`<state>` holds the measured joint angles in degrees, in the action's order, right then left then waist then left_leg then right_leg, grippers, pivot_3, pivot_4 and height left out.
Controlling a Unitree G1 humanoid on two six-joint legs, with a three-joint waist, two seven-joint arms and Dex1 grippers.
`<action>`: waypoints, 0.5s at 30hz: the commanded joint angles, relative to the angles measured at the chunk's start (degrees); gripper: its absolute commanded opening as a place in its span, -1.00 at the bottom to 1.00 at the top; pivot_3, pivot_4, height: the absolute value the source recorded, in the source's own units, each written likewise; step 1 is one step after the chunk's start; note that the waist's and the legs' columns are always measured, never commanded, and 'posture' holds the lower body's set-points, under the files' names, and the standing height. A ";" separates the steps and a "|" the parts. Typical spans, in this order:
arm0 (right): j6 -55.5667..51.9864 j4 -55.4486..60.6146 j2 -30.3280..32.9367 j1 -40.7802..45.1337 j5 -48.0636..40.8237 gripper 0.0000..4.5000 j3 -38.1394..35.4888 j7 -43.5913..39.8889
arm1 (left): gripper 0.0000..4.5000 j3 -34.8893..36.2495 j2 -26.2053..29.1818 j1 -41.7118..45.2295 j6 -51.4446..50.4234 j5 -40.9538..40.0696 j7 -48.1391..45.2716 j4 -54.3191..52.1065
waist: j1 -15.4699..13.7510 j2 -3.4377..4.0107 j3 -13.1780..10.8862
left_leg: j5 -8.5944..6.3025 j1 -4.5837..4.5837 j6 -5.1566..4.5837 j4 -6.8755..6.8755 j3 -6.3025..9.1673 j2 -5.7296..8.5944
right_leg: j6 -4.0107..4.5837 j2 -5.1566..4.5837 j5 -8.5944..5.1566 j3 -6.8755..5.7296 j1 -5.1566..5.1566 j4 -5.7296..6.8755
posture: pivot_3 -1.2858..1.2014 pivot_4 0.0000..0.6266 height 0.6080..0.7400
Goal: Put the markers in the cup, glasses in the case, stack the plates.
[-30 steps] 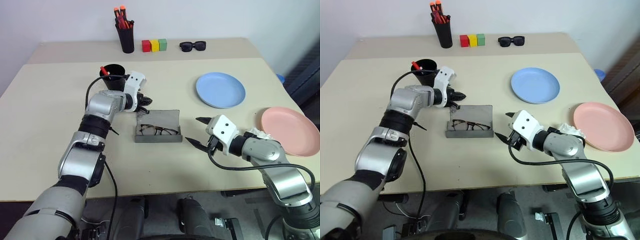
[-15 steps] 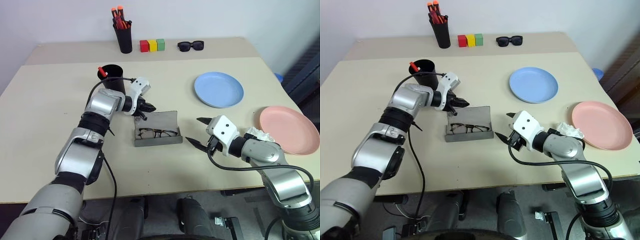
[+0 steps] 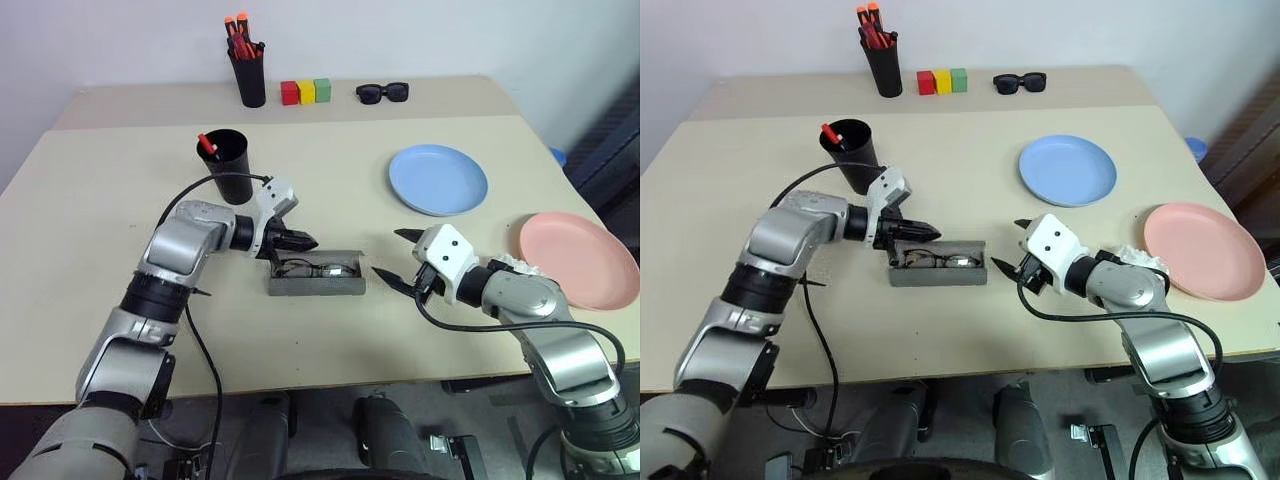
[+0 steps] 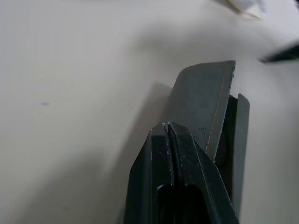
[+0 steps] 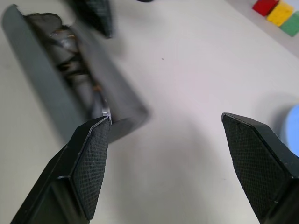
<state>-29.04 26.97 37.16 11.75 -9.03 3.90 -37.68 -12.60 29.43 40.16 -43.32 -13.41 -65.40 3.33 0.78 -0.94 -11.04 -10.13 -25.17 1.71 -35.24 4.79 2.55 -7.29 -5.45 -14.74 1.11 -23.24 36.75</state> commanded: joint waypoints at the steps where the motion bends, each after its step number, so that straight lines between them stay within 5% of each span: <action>1: 0.98 0.00 -0.31 1.53 0.09 0.71 -1.37 0.72 | -0.99 0.55 1.76 -2.09 3.24 -1.80 -1.28 -5.42 | -0.05 0.00 0.00 | 0.00 0.00 0.00 -0.01 0.00 0.00 | 0.00 0.00 0.00 0.00 0.00 0.03 | 0.03 -0.52 1.00; 15: -2.78 -18.46 -1.63 11.69 5.04 0.71 -0.80 7.19 | -0.99 -1.36 8.95 -13.38 11.48 0.00 -2.00 -13.14 | -0.13 0.02 0.01 | 0.01 0.06 0.02 0.01 -0.05 -0.01 | 0.17 -0.03 -0.09 0.06 -0.01 0.04 | 0.03 -0.52 1.00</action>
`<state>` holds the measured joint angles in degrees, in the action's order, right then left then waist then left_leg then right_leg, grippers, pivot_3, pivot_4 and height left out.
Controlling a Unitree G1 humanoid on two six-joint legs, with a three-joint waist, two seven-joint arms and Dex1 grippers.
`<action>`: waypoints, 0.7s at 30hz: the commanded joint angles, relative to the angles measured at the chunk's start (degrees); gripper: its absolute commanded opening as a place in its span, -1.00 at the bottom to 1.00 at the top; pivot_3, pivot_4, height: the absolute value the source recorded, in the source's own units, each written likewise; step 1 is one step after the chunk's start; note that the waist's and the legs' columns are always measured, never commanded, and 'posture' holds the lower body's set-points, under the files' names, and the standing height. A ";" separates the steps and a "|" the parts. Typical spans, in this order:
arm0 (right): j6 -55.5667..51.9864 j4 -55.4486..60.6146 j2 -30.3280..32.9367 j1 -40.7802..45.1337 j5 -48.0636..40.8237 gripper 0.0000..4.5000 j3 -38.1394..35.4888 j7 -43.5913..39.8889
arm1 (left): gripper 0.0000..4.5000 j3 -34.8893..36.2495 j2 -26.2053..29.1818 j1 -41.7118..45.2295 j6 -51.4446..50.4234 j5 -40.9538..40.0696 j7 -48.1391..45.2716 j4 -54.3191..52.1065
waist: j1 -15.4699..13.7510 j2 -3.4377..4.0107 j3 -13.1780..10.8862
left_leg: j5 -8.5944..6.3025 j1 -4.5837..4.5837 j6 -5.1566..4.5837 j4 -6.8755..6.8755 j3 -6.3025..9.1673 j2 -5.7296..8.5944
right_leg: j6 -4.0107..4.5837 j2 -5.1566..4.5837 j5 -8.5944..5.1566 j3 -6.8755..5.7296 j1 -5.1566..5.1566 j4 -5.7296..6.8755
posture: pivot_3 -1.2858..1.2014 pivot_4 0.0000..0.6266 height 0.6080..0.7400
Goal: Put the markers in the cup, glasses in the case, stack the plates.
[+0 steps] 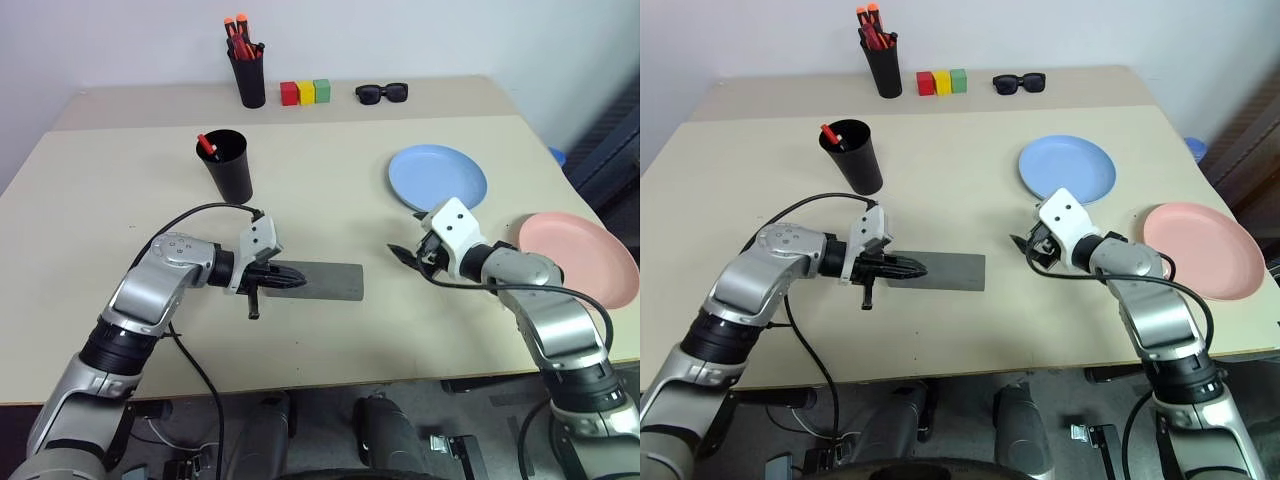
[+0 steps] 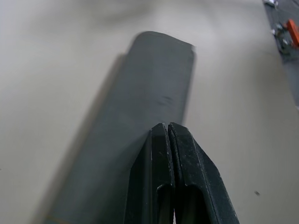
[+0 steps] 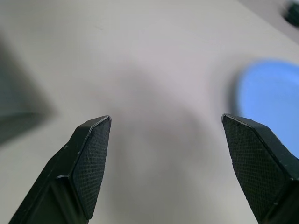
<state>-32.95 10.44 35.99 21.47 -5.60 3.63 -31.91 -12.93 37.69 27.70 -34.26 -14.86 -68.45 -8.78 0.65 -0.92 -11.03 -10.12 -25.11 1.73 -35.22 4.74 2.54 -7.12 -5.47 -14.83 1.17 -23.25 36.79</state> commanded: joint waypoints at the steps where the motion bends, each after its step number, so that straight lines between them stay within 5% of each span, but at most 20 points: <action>1: 1.46 -3.18 -0.55 2.60 2.14 0.71 -0.39 1.77 | -0.99 -0.79 0.47 -1.30 3.45 1.69 1.68 -0.90 | 0.05 0.00 0.00 | 0.00 0.00 0.00 0.00 0.00 0.00 | 0.00 0.00 0.00 0.00 0.01 0.00 | 0.03 -0.52 1.00; 7: 8.13 -14.15 -0.29 7.21 8.45 0.71 2.21 4.58 | -0.99 11.64 -7.59 -1.77 4.64 -8.42 8.94 -3.28 | 0.13 0.00 0.00 | 0.00 0.02 0.00 -0.03 -0.04 0.01 | -0.14 0.00 0.08 0.01 0.02 0.01 | 0.03 -0.52 1.00; 17: 24.79 -36.14 -1.28 15.28 17.60 0.71 7.15 8.18 | -0.99 14.58 -5.68 -10.74 3.90 -14.18 10.77 -13.94 | 0.38 0.02 0.00 | 0.02 0.22 0.03 0.03 -0.23 0.00 | -0.09 0.01 0.05 0.14 0.06 0.16 | 0.03 -0.52 1.00; 21: 30.64 -41.99 -1.25 17.43 20.13 0.14 8.36 9.27 | -1.00 13.76 -5.26 -12.69 3.84 -14.18 12.35 -15.63 | 0.26 0.02 0.00 | 0.03 0.30 0.04 0.04 -0.22 0.00 | 0.05 0.01 -0.02 0.16 0.16 0.15 | 0.03 -0.52 1.00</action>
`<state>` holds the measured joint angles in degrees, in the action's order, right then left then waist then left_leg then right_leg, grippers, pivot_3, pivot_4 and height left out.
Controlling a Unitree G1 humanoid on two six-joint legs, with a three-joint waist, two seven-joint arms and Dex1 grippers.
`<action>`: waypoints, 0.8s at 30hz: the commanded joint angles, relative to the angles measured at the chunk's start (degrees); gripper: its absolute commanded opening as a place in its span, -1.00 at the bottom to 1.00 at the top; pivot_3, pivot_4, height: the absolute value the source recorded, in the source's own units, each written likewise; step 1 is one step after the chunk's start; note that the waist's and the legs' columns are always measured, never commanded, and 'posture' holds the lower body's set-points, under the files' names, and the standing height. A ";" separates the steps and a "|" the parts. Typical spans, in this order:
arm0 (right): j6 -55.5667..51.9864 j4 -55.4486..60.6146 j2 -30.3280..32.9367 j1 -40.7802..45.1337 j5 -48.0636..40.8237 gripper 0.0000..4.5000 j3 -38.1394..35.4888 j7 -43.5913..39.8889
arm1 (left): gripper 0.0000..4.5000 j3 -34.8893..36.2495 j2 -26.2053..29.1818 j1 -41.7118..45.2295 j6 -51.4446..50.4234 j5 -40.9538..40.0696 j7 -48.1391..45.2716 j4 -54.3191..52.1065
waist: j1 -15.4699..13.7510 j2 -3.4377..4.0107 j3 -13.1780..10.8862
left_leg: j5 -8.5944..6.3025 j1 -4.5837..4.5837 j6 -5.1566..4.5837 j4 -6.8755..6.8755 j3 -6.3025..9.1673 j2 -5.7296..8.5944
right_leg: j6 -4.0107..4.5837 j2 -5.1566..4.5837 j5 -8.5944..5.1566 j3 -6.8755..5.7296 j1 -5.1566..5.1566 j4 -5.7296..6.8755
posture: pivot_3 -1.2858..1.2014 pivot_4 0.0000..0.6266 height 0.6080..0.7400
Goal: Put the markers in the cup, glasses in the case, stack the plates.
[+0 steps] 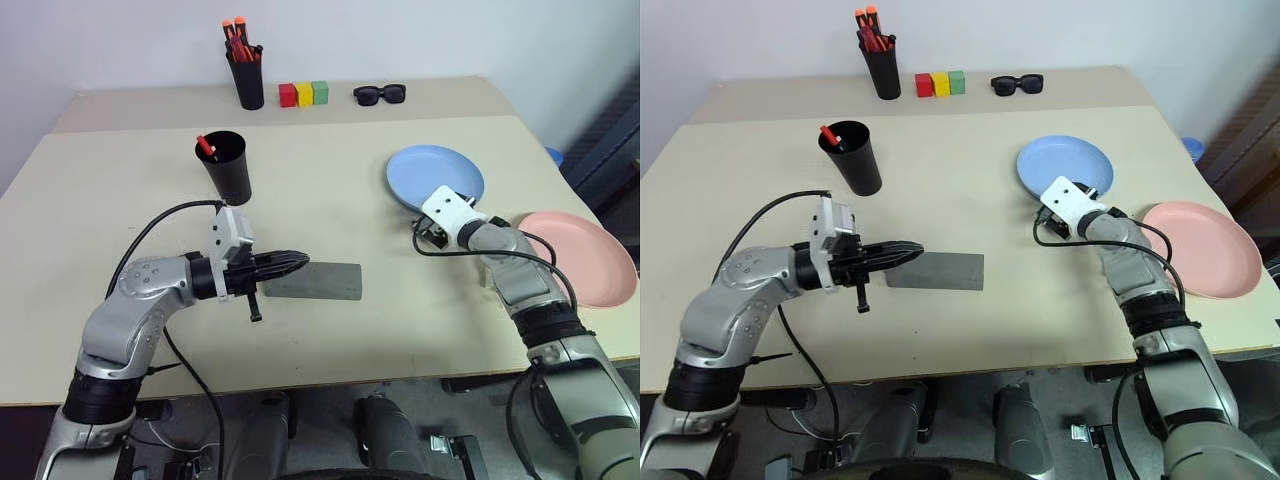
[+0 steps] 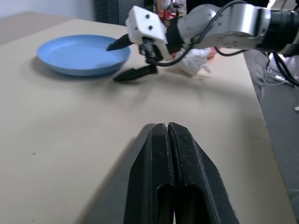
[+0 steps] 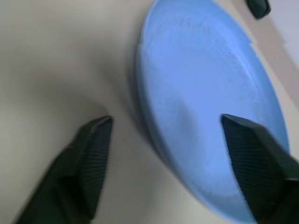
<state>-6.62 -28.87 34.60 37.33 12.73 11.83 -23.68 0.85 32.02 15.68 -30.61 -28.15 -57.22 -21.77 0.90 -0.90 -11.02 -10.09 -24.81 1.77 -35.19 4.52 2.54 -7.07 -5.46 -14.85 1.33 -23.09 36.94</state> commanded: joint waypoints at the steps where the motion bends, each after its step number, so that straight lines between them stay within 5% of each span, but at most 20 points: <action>1: 5.28 -3.46 0.09 1.79 1.95 -0.08 0.15 1.07 | -1.00 -0.22 0.34 -0.92 0.09 -0.95 1.57 -2.93 | 0.03 0.00 0.00 | 0.00 0.00 0.00 0.00 0.00 0.00 | 0.00 0.00 0.00 0.00 0.00 0.00 | 0.03 -0.52 1.00; 5: 8.70 -4.09 0.54 1.92 3.47 -0.99 0.28 1.98 | -1.00 -1.19 -0.27 -1.72 0.28 -1.02 3.01 -3.79 | 0.13 0.00 0.00 | 0.00 0.01 0.00 0.02 0.00 0.00 | -0.01 0.00 0.00 0.01 -0.01 0.02 | 0.03 -0.52 1.00; 13: 6.97 10.18 5.90 -4.66 5.00 -0.99 -3.01 0.32 | -1.00 -4.45 -1.78 -1.26 1.70 -0.27 4.32 -4.33 | -0.01 0.01 -0.01 | 0.00 0.02 0.00 0.03 0.00 0.00 | 0.01 0.01 0.00 0.02 -0.01 0.02 | 0.03 -0.52 1.00; 18: -8.53 43.49 16.61 -26.25 -6.53 -0.99 -22.74 -14.23 | -1.00 -12.03 -4.89 2.34 4.42 1.73 1.66 -0.98 | -2.23 0.22 -0.03 | -0.02 -0.17 -0.03 0.02 0.14 0.12 | -0.09 -0.09 -0.06 -0.06 -0.02 -0.07 | 0.03 -0.52 1.00; 24: -18.32 57.39 18.64 -46.26 -9.14 -0.99 -42.00 -21.67 | -1.00 -17.17 -7.30 6.72 8.12 3.65 -2.65 4.84 | -1.20 0.23 0.02 | -0.07 0.45 -0.04 0.05 0.01 -0.19 | 0.26 0.07 -0.17 -0.10 0.74 -0.58 | 0.03 -0.52 1.00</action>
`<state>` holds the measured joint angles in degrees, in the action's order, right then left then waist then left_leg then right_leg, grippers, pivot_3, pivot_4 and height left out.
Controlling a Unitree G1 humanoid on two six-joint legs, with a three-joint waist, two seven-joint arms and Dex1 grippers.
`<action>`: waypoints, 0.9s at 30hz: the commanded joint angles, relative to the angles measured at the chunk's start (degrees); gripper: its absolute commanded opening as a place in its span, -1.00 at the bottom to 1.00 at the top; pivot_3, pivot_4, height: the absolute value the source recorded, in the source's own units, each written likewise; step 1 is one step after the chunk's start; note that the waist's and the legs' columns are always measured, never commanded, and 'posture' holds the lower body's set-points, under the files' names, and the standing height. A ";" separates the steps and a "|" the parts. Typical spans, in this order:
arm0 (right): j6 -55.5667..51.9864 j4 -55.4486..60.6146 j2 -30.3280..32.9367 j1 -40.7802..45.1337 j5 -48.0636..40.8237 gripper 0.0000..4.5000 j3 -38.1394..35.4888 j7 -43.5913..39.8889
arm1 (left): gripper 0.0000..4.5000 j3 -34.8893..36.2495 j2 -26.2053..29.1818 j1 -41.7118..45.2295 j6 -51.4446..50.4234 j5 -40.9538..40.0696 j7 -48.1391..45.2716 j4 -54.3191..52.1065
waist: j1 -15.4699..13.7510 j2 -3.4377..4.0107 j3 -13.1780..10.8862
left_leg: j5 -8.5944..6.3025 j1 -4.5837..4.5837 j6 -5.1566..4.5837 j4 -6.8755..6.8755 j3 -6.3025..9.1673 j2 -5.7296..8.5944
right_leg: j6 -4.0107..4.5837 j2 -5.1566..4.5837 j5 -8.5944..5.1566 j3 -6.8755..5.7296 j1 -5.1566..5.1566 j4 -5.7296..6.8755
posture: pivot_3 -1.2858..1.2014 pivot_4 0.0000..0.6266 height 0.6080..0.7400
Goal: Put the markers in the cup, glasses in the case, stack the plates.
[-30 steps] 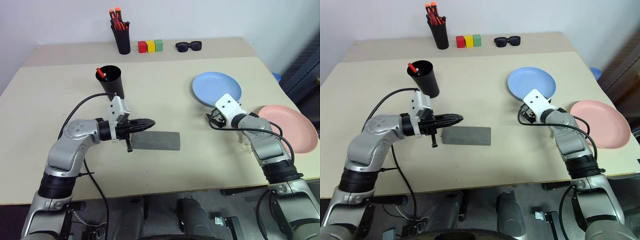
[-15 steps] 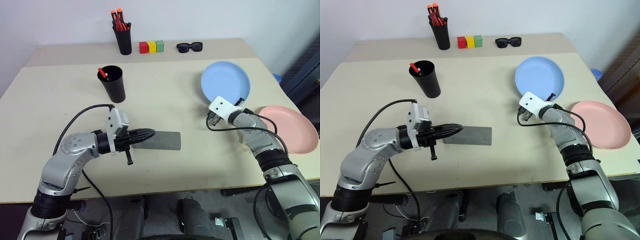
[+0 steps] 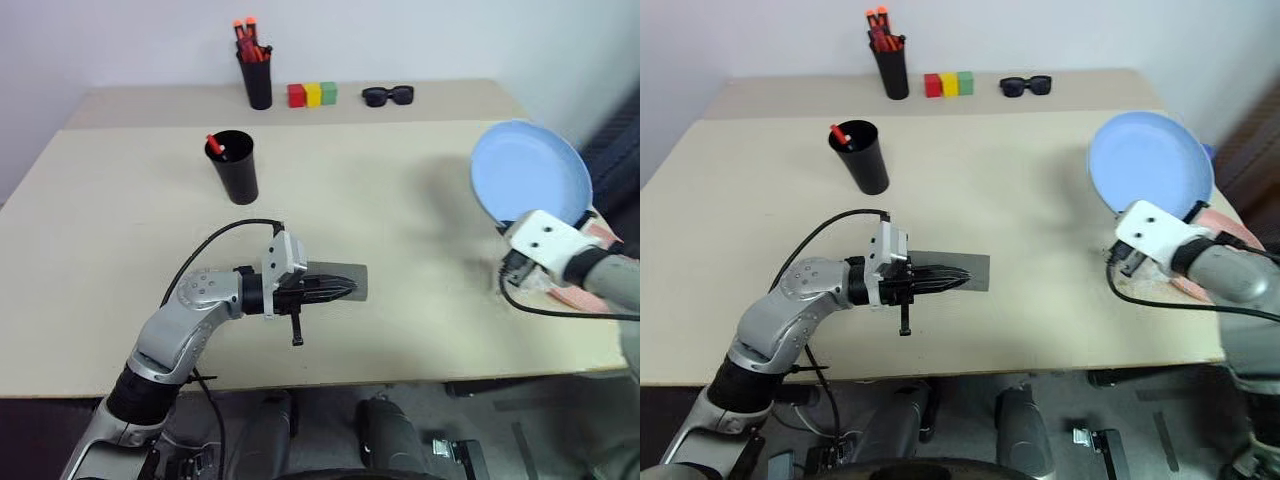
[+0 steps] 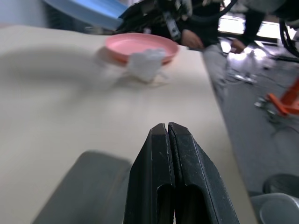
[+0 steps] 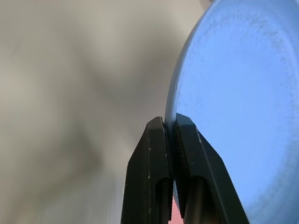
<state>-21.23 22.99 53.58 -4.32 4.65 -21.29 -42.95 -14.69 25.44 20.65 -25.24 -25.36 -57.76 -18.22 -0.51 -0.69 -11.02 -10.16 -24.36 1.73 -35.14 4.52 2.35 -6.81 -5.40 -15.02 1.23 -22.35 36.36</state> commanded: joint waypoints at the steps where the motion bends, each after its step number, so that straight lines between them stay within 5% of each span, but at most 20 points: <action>1: -4.16 6.54 -0.68 -7.55 -0.68 -0.99 -11.15 -3.05 | -1.00 -2.23 -1.10 2.33 3.28 1.11 -2.68 2.11 | 0.19 0.09 0.06 | -0.01 0.02 -0.01 0.00 -0.02 -0.04 | 0.03 0.02 0.02 0.00 0.04 -0.07 | 0.03 -0.52 1.00; 5: -3.58 6.31 -2.03 -14.76 2.14 -0.99 -13.71 -1.59 | -1.00 -3.98 -2.65 4.02 5.16 2.01 -4.26 4.55 | 0.13 0.15 0.10 | -0.06 -0.05 -0.09 0.01 -0.10 -0.01 | 0.05 -0.06 0.03 0.03 0.02 -0.22 | 0.03 -0.52 1.00; 12: -2.44 -0.14 -3.42 -12.95 2.34 -0.99 -10.71 1.84 | -1.00 -4.23 -3.36 4.28 6.30 3.00 -4.08 5.40 | -0.13 0.18 0.11 | -0.06 -0.07 -0.10 -0.01 -0.10 0.00 | 0.05 -0.09 0.03 0.04 0.01 -0.25 | 0.03 -0.52 1.00; 19: -1.24 -3.14 -2.35 -8.51 1.48 0.49 -9.14 2.36 | -1.00 -2.15 -1.76 2.18 4.75 2.37 -1.76 2.50 | -0.09 0.19 0.12 | -0.06 -0.07 -0.10 0.01 -0.05 0.00 | 0.05 -0.09 0.03 0.04 0.01 -0.26 | 0.03 -0.52 1.00; 27: -2.40 -2.16 -2.70 -10.12 -4.74 0.49 -14.27 -2.73 | -1.00 -1.46 -2.05 2.07 3.57 1.75 -0.17 1.52 | -0.23 0.18 0.11 | -0.07 -0.11 -0.12 0.00 -0.02 0.04 | 0.03 -0.11 0.02 0.00 0.03 -0.28 | 0.03 -0.52 1.00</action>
<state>-23.11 19.03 50.66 -14.21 2.39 -31.68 -44.33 -16.94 23.52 22.63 -21.79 -22.66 -58.21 -14.78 -0.74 -0.51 -10.91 -10.23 -24.47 1.62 -35.13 4.50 2.38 -6.78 -5.51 -14.99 1.23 -22.32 36.08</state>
